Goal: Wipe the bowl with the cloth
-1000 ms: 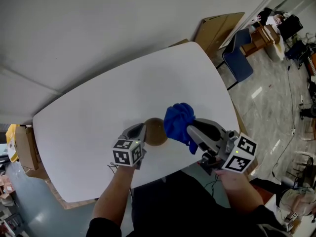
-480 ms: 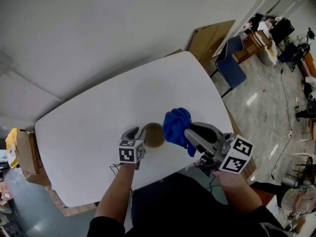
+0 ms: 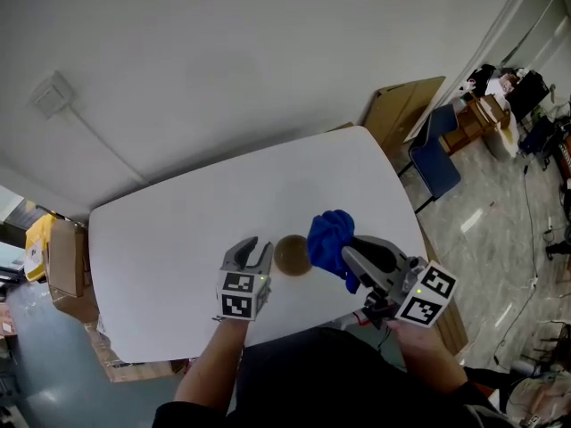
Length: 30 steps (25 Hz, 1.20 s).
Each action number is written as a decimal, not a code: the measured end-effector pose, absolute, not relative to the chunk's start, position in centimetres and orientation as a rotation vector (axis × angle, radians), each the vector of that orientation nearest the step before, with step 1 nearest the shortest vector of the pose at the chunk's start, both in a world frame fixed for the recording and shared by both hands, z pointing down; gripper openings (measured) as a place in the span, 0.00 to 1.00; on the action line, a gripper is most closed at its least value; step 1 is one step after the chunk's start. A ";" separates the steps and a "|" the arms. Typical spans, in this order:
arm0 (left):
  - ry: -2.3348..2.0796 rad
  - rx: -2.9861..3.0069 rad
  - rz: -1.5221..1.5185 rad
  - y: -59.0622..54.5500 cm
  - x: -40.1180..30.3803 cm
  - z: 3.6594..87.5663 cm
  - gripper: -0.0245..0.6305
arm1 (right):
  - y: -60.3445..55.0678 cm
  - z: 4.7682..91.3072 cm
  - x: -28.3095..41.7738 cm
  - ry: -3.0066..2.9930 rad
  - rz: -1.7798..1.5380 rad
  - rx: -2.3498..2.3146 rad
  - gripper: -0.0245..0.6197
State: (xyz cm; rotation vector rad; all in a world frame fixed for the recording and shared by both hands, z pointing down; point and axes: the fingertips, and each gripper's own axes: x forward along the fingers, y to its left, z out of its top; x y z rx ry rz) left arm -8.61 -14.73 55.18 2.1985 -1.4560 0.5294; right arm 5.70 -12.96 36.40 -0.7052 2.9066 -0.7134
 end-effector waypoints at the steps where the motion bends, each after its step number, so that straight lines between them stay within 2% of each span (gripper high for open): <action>1: -1.484 2.206 0.518 -14.5 -8.8 54.1 0.24 | -12.9 36.1 5.5 2.919 -0.689 -0.691 0.11; 6: -1.589 2.239 0.469 -13.5 -9.4 48.7 0.23 | -12.9 34.6 4.5 2.947 -0.598 -0.658 0.11; 13: -1.700 2.292 0.458 -11.7 -10.5 42.4 0.16 | -11.8 32.9 3.2 2.975 -0.465 -0.615 0.11; 19: -1.745 2.379 0.380 -9.8 -10.5 36.6 0.16 | -11.2 31.3 3.1 2.954 -0.395 -0.613 0.11; 30: -1.827 2.438 0.303 -7.9 -10.1 32.1 0.15 | -10.5 29.7 4.7 2.963 -0.292 -0.714 0.11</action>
